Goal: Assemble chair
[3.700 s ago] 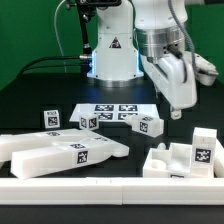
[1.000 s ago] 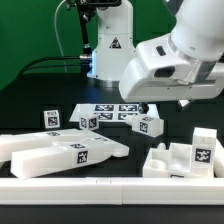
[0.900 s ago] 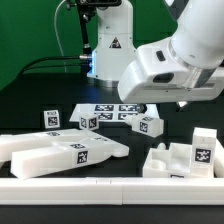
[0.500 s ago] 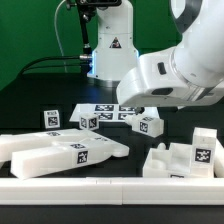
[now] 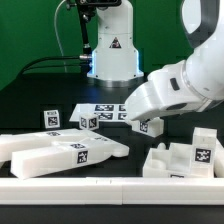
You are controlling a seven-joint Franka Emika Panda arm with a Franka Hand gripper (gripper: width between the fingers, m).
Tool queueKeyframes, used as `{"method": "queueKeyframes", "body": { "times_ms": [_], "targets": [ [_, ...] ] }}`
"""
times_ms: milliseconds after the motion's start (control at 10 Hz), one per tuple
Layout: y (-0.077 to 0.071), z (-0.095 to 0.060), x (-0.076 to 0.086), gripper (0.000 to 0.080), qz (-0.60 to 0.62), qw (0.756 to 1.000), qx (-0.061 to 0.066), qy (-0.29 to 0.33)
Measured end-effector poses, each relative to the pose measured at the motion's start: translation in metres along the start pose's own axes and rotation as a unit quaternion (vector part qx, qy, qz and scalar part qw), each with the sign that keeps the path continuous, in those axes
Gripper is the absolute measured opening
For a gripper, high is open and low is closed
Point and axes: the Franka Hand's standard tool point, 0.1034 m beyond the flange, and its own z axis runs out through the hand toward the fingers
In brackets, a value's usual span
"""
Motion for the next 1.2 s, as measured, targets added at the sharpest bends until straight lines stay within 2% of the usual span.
{"method": "queueKeyframes", "body": {
  "times_ms": [200,500,700,800,900,1000,1100,1200],
  "targets": [
    [0.002,0.002,0.0,0.0649,0.004,1.0,0.002,-0.001],
    [0.015,0.015,0.004,0.0649,0.024,1.0,0.009,-0.012],
    [0.018,0.018,0.004,0.0649,0.033,0.999,0.011,-0.014],
    [0.019,0.019,0.003,0.0514,0.033,0.999,0.011,-0.014],
    [0.019,0.019,0.003,0.0514,0.034,0.999,0.012,-0.015],
    [0.02,0.019,0.003,0.0374,0.035,0.999,0.013,-0.015],
    [0.021,0.019,0.003,0.0282,0.035,0.999,0.013,-0.015],
    [0.021,0.019,0.003,0.0282,0.036,0.999,0.014,-0.015]
  ]
}}
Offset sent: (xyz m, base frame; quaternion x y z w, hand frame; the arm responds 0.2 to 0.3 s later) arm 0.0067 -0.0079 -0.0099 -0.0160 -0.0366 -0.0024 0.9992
